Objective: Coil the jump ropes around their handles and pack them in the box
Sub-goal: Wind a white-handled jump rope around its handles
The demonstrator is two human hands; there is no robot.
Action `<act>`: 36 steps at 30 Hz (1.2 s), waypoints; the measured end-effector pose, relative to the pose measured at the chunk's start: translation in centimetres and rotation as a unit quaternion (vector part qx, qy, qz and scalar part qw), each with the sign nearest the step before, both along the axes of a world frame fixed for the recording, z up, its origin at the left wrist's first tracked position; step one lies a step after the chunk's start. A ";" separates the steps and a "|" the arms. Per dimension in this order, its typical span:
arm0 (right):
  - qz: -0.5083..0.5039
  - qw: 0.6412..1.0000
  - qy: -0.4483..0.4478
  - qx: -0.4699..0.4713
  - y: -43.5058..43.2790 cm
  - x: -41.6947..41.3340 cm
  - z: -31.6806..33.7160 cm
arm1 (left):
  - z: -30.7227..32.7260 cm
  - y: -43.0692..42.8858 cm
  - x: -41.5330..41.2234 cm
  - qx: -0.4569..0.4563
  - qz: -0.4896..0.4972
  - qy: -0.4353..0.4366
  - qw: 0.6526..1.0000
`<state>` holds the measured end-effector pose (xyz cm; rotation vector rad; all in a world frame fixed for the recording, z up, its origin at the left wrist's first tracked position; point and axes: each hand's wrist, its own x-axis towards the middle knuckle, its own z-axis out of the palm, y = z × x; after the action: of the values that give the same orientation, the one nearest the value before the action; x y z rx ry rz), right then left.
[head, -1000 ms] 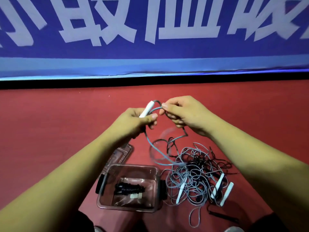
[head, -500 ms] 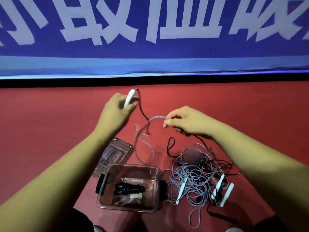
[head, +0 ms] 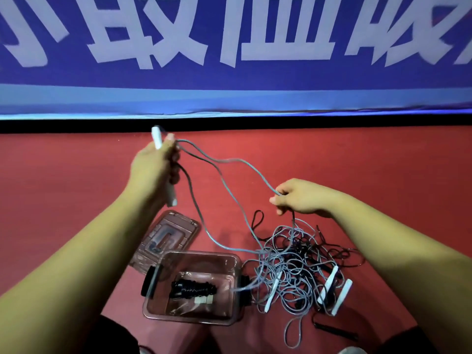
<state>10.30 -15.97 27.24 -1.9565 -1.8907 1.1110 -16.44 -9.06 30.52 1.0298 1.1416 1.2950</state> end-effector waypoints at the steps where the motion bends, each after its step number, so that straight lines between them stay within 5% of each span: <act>1: -0.030 0.996 0.079 -0.029 -0.1 0.4 -0.4 | 0.0 0.5 -0.8 0.007 0.021 0.031 0.999; 3: -0.075 0.970 0.227 -0.043 -0.2 0.2 -0.4 | -0.9 1.4 -2.1 0.059 0.047 0.213 0.974; 6: -0.050 0.967 0.249 0.020 0.0 -1.6 1.3 | -1.3 0.8 -1.6 0.137 0.036 0.381 0.914; 9: 0.034 0.979 0.178 0.093 -0.2 -3.9 3.4 | -0.6 -2.1 1.1 0.128 -0.128 0.260 0.948; 12: 0.055 0.975 0.181 0.119 -0.2 -5.1 4.3 | -0.7 -4.5 3.2 0.081 -0.310 0.217 0.922; 16: 0.019 0.979 0.162 0.122 0.2 -3.8 3.5 | -1.0 -3.3 3.5 0.033 -0.174 0.145 0.974; 20: -0.020 0.994 0.104 -0.006 0.2 0.0 -0.2 | -0.3 -0.1 0.4 -0.002 0.005 -0.001 1.000; 23: -0.051 0.995 0.073 -0.040 -0.1 1.3 -2.0 | -1.0 0.8 -1.8 0.004 0.013 0.167 0.986; 26: -0.083 0.987 0.140 -0.002 0.2 0.1 -1.1 | -1.3 -0.4 -1.2 0.072 -0.063 0.354 0.930; 29: 0.007 0.988 0.137 0.070 0.3 -2.7 1.9 | -0.4 -2.5 1.1 0.083 -0.199 0.268 0.939; 32: 0.052 0.976 0.184 0.101 -0.3 -4.1 4.8 | -0.2 -4.0 2.5 0.087 -0.334 0.283 0.895; 34: 0.040 0.968 0.200 0.144 -0.3 -3.6 5.7 | -0.7 -3.9 2.7 0.057 -0.340 0.252 0.904; 36: 0.027 0.969 0.191 0.152 -0.3 -2.5 5.1 | -0.9 -3.1 2.6 0.026 -0.271 0.155 0.950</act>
<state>7.76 -16.24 32.30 -1.4185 -1.7859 1.0478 -13.87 -12.14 29.58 1.4982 0.9550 0.7441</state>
